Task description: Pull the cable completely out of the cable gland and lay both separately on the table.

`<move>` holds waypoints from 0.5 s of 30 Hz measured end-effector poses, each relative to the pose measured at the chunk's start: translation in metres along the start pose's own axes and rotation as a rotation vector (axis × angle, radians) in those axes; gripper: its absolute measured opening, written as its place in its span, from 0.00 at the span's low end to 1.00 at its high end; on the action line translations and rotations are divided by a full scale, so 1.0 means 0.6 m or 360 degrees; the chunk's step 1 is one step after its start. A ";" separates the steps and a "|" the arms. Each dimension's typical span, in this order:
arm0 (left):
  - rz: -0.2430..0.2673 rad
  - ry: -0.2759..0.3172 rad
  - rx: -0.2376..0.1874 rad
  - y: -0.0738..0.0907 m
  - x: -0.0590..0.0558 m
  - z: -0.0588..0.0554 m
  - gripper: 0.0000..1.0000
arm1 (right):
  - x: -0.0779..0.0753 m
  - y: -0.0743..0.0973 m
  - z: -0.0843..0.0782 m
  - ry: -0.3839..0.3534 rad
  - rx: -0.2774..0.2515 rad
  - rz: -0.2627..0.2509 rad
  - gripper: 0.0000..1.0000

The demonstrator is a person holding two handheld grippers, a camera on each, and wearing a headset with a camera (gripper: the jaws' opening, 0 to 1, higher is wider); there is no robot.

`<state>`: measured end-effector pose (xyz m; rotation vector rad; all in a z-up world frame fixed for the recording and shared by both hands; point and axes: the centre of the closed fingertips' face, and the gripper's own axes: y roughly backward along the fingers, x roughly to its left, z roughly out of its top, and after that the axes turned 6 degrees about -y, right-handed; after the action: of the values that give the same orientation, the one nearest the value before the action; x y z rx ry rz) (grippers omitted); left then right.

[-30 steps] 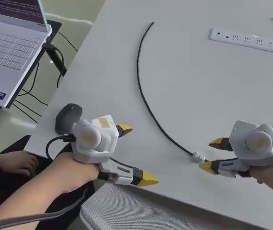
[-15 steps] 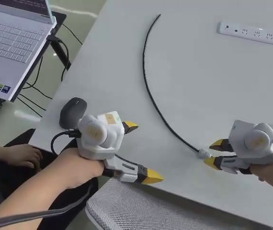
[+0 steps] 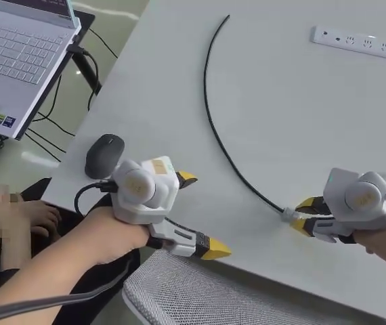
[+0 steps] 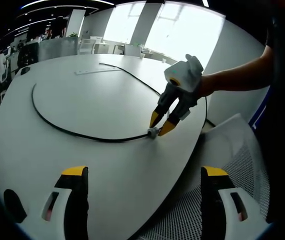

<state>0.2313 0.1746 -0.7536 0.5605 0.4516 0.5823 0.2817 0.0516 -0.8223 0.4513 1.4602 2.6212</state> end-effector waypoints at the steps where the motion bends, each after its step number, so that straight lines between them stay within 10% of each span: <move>1: -0.0002 0.0001 0.0002 0.000 -0.001 0.000 0.93 | 0.000 0.000 0.000 0.0002 0.0001 -0.0001 0.11; 15: -0.0006 -0.0004 -0.0001 -0.003 -0.007 0.003 0.93 | -0.004 -0.001 -0.003 0.0051 0.0013 -0.0047 0.09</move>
<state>0.2299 0.1702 -0.7524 0.5596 0.4502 0.5783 0.2834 0.0501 -0.8243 0.3877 1.4759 2.6126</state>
